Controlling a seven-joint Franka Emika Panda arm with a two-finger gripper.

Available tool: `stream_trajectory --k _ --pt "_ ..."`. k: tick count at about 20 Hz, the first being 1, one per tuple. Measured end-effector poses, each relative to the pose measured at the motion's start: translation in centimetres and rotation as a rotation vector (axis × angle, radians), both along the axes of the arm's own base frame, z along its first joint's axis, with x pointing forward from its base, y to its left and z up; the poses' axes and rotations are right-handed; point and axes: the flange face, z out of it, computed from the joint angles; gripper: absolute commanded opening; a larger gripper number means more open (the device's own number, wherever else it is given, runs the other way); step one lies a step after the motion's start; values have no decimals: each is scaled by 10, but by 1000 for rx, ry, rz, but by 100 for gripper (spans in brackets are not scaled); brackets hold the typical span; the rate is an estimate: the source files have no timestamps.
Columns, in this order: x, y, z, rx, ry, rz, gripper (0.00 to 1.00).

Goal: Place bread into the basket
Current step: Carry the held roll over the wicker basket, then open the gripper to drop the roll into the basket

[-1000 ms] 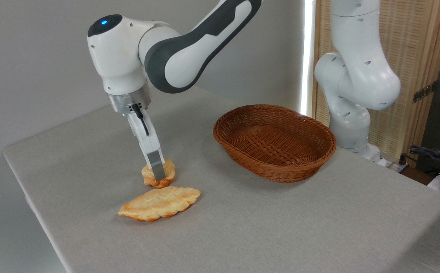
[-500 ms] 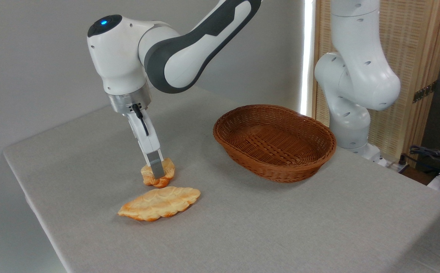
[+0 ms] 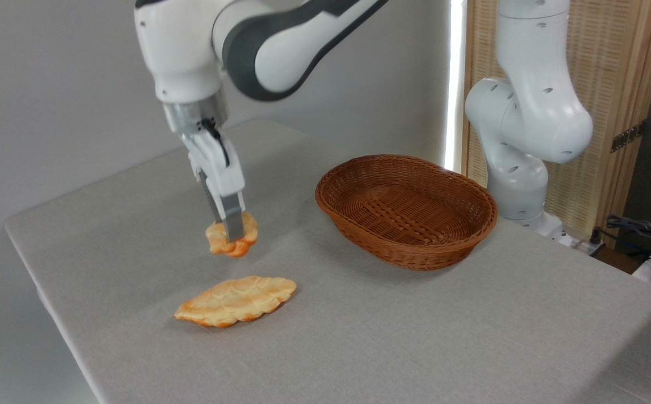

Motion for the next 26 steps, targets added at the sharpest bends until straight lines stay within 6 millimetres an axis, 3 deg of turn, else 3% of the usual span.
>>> stream_trajectory --k 7,11,16,18,19,21,26 --pt "-44 23 61 17 45 76 60" --pt "-79 29 72 29 65 105 60" --pt "-130 37 66 51 102 103 65" --pt "-144 38 60 59 112 100 77" --pt "-150 38 55 64 121 100 86" --pt "-161 41 43 77 153 114 96" --pt "-178 33 6 119 234 143 100"
